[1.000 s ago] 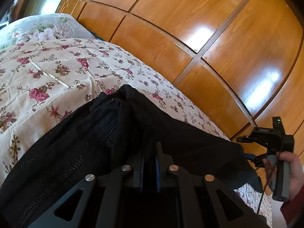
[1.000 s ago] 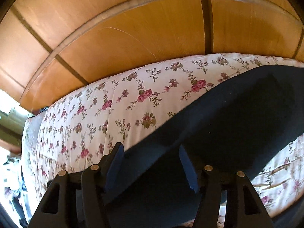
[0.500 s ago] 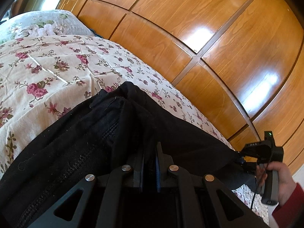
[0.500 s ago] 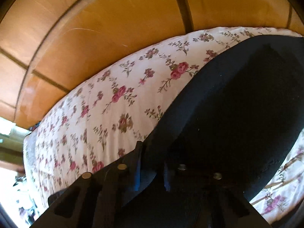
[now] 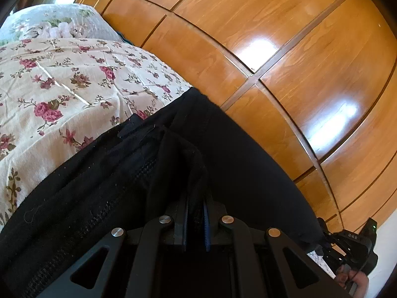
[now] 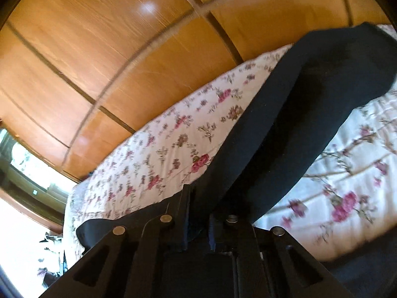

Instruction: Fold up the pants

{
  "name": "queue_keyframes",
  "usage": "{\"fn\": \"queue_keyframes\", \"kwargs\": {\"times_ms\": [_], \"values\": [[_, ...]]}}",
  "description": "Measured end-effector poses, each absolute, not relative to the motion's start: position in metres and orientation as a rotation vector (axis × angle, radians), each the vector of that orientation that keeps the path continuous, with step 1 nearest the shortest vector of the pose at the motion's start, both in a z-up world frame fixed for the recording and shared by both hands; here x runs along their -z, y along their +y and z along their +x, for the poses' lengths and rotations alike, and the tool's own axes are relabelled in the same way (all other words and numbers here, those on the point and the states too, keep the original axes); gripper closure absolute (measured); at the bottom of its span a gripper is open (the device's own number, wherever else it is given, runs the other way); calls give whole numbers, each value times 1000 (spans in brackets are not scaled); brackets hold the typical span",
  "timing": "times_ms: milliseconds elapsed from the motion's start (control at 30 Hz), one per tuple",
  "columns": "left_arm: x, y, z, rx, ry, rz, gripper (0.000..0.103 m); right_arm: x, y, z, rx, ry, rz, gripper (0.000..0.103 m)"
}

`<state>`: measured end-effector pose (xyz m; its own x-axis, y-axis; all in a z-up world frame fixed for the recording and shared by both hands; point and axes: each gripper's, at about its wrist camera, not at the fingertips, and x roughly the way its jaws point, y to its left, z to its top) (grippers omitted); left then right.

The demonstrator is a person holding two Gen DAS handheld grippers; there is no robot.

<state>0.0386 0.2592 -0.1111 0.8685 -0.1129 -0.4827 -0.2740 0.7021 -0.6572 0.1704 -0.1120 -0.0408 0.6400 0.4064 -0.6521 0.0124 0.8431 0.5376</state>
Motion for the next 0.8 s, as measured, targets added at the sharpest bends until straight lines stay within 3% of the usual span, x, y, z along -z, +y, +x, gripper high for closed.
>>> {"fn": "queue_keyframes", "kwargs": {"times_ms": [300, 667, 733, 767, 800], "values": [[73, 266, -17, -36, 393, -763, 94, 6, -110, 111, -349, 731, 467, 91], [80, 267, -72, -16, 495, -775, 93, 67, -117, 67, -385, 874, 443, 91], [91, 263, -75, -36, 549, -764, 94, 73, -120, 68, -387, 900, 458, 88], [96, 262, -78, -40, 567, -757, 93, 73, -124, 68, -377, 909, 474, 82], [99, 261, -81, -40, 579, -752, 93, 69, -131, 66, -365, 901, 489, 66]]}}
